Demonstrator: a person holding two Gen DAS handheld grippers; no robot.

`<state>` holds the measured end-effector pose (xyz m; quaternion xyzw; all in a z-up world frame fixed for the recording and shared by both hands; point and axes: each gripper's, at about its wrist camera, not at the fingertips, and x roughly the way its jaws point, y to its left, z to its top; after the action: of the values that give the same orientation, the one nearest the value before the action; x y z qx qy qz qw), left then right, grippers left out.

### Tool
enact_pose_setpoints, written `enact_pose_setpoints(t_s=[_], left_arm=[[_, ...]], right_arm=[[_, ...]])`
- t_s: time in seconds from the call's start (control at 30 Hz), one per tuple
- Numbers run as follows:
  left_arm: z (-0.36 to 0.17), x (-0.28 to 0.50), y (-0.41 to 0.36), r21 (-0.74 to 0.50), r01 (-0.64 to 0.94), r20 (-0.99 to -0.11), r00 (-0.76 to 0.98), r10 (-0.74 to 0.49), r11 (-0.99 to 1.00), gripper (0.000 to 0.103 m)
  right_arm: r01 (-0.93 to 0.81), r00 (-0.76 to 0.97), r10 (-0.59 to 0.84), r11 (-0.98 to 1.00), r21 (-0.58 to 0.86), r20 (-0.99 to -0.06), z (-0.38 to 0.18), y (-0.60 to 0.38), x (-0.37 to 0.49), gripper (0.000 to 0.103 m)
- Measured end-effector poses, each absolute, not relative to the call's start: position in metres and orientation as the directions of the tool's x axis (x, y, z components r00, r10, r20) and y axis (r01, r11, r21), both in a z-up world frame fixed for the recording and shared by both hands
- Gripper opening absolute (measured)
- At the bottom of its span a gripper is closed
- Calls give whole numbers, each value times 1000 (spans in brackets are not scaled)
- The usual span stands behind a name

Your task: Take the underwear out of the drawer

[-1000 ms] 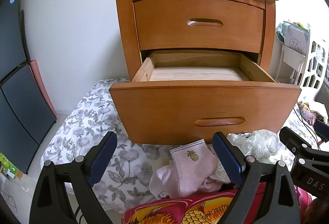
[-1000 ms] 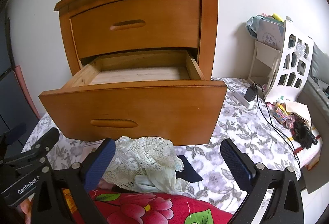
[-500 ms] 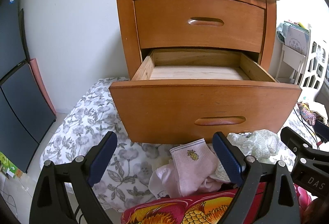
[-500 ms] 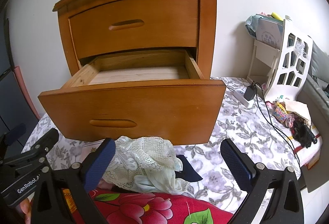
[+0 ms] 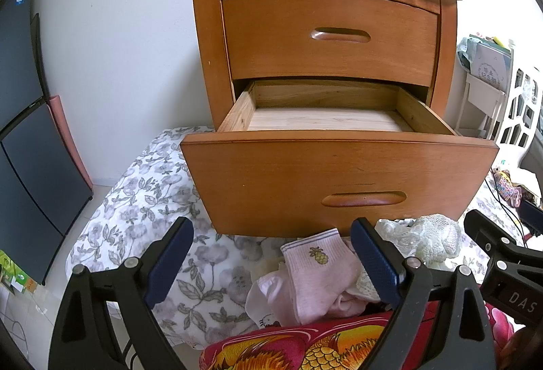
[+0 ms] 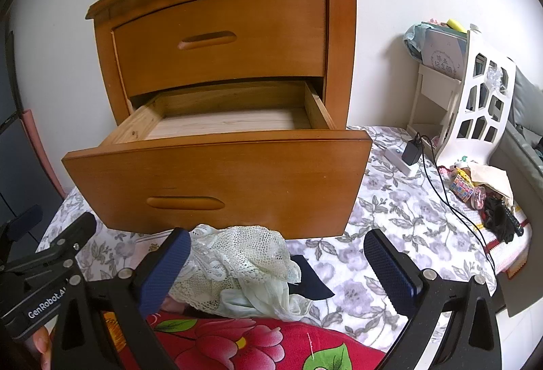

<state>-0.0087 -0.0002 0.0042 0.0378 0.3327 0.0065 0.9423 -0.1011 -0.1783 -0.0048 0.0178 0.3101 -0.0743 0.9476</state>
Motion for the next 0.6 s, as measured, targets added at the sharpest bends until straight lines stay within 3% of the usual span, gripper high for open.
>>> enact_pose_setpoints(t_s=[0.6], left_arm=[[3, -8, 0, 75, 8, -629, 776, 41, 997, 94]], right_arm=[[155, 794, -132, 988, -13, -593, -6, -178, -101, 103]])
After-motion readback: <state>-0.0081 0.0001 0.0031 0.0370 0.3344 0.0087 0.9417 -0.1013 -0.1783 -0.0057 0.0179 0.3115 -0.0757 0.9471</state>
